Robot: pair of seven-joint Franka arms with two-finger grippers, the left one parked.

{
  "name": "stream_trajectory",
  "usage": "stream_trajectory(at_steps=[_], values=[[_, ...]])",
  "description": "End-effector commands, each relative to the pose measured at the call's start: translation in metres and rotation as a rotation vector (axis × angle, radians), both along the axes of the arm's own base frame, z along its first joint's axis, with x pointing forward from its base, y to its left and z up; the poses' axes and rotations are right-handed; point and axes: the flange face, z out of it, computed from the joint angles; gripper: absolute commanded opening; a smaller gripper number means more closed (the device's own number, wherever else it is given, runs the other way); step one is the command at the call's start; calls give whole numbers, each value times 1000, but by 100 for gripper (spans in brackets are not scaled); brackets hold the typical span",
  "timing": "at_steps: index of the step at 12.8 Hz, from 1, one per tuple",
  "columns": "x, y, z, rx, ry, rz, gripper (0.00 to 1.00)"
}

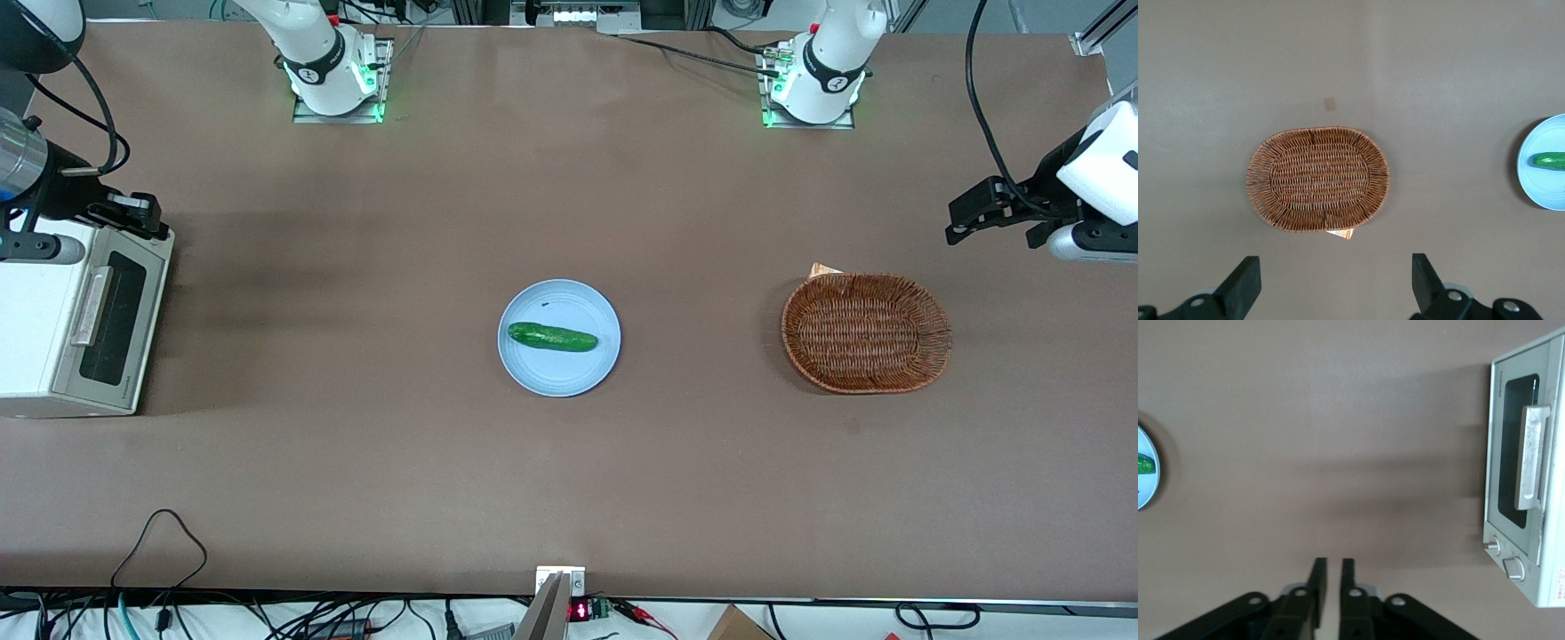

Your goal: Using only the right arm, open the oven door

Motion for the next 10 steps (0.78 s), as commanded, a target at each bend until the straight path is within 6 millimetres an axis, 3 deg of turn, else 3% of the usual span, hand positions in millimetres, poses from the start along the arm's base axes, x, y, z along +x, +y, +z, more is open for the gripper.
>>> stream_trajectory(at_steps=[1, 10], values=[[0, -4, 2, 1, 14, -3, 0], [-6, -9, -2, -53, 63, 10, 0]])
